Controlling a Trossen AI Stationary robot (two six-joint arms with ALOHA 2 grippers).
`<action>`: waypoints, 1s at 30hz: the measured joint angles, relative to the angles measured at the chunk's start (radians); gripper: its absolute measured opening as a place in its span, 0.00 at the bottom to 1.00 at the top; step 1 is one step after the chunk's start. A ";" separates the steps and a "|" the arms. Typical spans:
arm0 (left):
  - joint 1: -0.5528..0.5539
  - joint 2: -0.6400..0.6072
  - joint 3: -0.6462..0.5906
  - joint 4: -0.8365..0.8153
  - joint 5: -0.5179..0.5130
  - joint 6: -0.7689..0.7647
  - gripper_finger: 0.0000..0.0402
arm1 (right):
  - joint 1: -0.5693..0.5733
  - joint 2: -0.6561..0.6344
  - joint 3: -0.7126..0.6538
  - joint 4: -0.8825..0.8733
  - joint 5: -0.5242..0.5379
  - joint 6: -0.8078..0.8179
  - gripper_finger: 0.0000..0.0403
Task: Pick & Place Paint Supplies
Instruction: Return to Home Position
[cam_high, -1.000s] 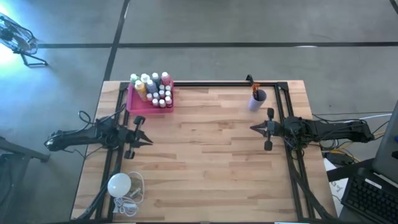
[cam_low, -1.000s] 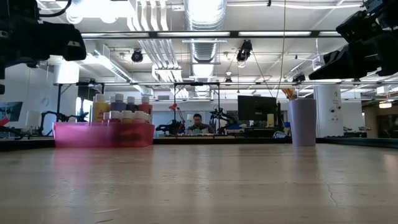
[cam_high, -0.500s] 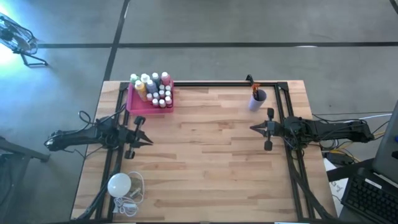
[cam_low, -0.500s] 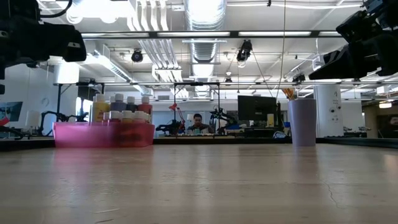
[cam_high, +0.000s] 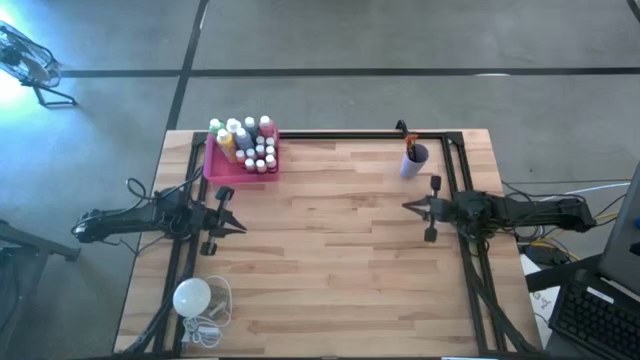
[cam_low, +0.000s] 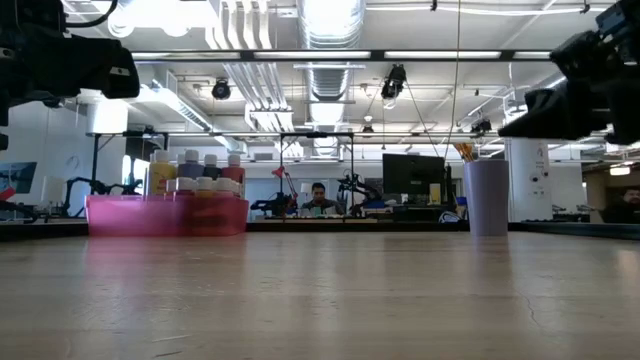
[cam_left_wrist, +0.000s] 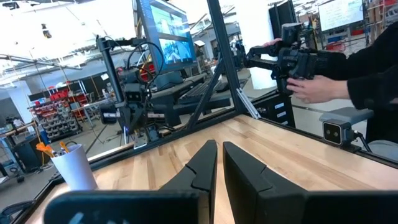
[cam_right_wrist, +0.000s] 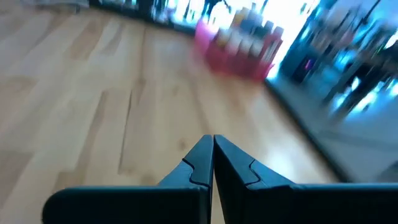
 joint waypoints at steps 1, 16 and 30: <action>0.000 0.000 0.000 0.000 0.000 0.000 0.08 | 0.000 -0.011 0.000 0.019 0.003 -0.031 0.02; 0.000 0.008 0.000 -0.016 0.000 0.000 0.08 | -0.001 -0.149 -0.069 0.218 0.004 0.402 0.02; 0.000 0.012 0.000 -0.019 0.000 0.000 0.08 | -0.001 -0.095 -0.069 0.218 0.003 0.377 0.02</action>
